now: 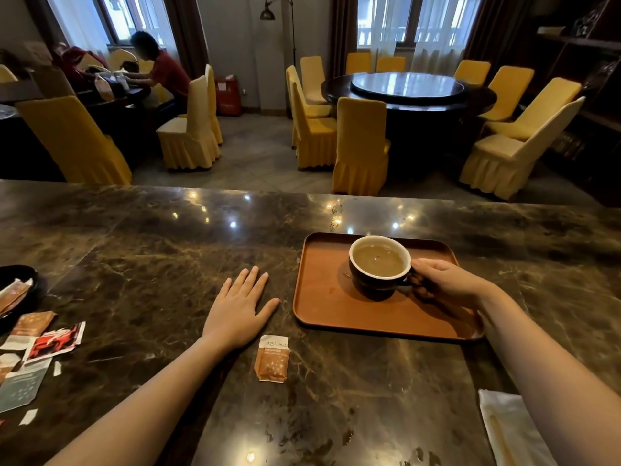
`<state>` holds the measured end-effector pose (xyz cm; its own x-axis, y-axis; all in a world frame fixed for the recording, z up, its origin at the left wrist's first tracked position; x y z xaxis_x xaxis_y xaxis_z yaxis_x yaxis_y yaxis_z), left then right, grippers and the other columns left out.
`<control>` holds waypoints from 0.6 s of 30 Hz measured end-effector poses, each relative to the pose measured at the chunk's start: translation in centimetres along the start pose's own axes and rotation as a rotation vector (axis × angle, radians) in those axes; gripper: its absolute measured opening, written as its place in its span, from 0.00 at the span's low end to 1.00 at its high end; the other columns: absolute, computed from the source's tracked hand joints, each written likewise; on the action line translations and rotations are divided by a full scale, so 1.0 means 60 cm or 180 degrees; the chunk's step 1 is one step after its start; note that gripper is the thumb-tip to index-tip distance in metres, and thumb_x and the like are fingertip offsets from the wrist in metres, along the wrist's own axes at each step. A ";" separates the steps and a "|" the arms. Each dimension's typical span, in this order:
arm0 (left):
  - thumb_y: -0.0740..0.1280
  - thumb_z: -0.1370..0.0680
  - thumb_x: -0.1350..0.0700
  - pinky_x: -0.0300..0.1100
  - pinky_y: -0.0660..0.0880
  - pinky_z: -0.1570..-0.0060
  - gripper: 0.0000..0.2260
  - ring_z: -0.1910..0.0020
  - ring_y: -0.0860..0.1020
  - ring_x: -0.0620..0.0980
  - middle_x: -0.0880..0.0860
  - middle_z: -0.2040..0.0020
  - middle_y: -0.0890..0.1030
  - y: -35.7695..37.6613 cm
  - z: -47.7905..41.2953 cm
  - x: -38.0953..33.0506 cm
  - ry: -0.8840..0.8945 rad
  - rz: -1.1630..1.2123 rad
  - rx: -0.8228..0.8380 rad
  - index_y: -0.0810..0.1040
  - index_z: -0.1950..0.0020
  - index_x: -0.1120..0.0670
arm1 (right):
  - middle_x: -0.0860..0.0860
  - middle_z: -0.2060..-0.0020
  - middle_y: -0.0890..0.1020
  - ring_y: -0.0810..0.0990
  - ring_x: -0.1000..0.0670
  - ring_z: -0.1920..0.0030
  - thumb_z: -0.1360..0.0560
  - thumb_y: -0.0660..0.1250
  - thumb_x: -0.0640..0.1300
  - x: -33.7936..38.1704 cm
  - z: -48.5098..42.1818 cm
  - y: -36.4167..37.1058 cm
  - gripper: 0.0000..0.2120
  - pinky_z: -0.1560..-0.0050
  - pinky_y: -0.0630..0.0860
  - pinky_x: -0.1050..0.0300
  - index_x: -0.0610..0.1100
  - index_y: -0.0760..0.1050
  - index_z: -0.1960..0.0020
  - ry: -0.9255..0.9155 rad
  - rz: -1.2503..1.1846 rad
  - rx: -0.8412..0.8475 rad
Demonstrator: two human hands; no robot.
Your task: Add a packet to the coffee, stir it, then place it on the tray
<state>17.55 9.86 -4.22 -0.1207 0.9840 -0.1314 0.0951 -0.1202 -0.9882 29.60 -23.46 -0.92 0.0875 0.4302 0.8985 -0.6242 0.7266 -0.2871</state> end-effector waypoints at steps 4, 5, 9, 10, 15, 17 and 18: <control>0.39 0.29 0.30 0.45 0.39 0.31 0.34 0.26 0.44 0.45 0.48 0.24 0.48 -0.002 0.001 -0.003 -0.0011 0.0012 0.0033 0.47 0.26 0.45 | 0.41 0.60 0.74 0.71 0.51 0.69 0.23 0.55 0.55 0.001 -0.003 -0.001 0.21 0.69 0.71 0.63 0.37 0.71 0.50 0.0115 0.0019 0.0231; 0.40 0.29 0.31 0.45 0.39 0.31 0.34 0.26 0.44 0.45 0.48 0.24 0.48 -0.003 0.001 -0.003 -0.0007 0.0014 0.0034 0.47 0.26 0.45 | 0.43 0.63 0.75 0.71 0.52 0.70 0.24 0.56 0.56 0.002 -0.003 -0.001 0.20 0.69 0.71 0.63 0.39 0.72 0.53 0.0115 0.0030 0.0255; 0.41 0.28 0.31 0.45 0.39 0.31 0.33 0.26 0.44 0.45 0.47 0.24 0.48 -0.002 0.001 -0.002 -0.0004 0.0016 0.0059 0.47 0.26 0.45 | 0.47 0.66 0.74 0.71 0.53 0.70 0.25 0.57 0.57 0.011 0.001 0.002 0.19 0.69 0.71 0.64 0.40 0.71 0.55 0.0103 0.0007 0.0267; 0.40 0.28 0.31 0.45 0.39 0.31 0.34 0.26 0.44 0.45 0.48 0.24 0.48 -0.002 0.001 -0.002 -0.0016 0.0005 0.0064 0.47 0.26 0.45 | 0.45 0.64 0.75 0.72 0.52 0.68 0.25 0.57 0.57 0.011 0.002 0.000 0.20 0.68 0.72 0.64 0.38 0.72 0.52 0.0097 0.0027 0.0204; 0.41 0.28 0.31 0.46 0.40 0.31 0.33 0.26 0.44 0.46 0.48 0.24 0.48 0.001 -0.002 0.001 -0.0048 -0.0029 0.0088 0.47 0.26 0.45 | 0.46 0.66 0.76 0.73 0.53 0.69 0.23 0.57 0.55 0.003 0.008 -0.002 0.21 0.71 0.72 0.64 0.38 0.74 0.45 -0.0048 -0.0243 -0.0573; 0.41 0.28 0.31 0.46 0.40 0.30 0.33 0.26 0.45 0.46 0.48 0.24 0.48 0.002 -0.004 0.002 -0.0055 -0.0018 0.0110 0.47 0.26 0.45 | 0.48 0.72 0.75 0.71 0.55 0.75 0.23 0.58 0.54 0.000 0.016 -0.002 0.18 0.74 0.71 0.64 0.39 0.73 0.48 -0.0168 -0.0414 -0.0940; 0.41 0.28 0.31 0.47 0.41 0.30 0.33 0.26 0.45 0.46 0.48 0.24 0.48 0.003 -0.001 0.001 -0.0062 0.0017 0.0150 0.47 0.26 0.45 | 0.48 0.72 0.76 0.72 0.55 0.75 0.23 0.59 0.53 -0.004 0.021 -0.004 0.16 0.74 0.72 0.63 0.40 0.73 0.48 -0.0176 -0.0569 -0.1120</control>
<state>17.64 9.93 -4.39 -0.1397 0.9806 -0.1377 0.0493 -0.1320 -0.9900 28.74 -24.41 -0.64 0.1228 0.2579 0.9583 -0.2981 0.9306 -0.2122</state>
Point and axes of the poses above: each hand's wrist, its own z-axis away from the middle knuckle, its own y-axis out of the palm, x = y × z, the point moved 8 cm from there along -z, towards the middle knuckle
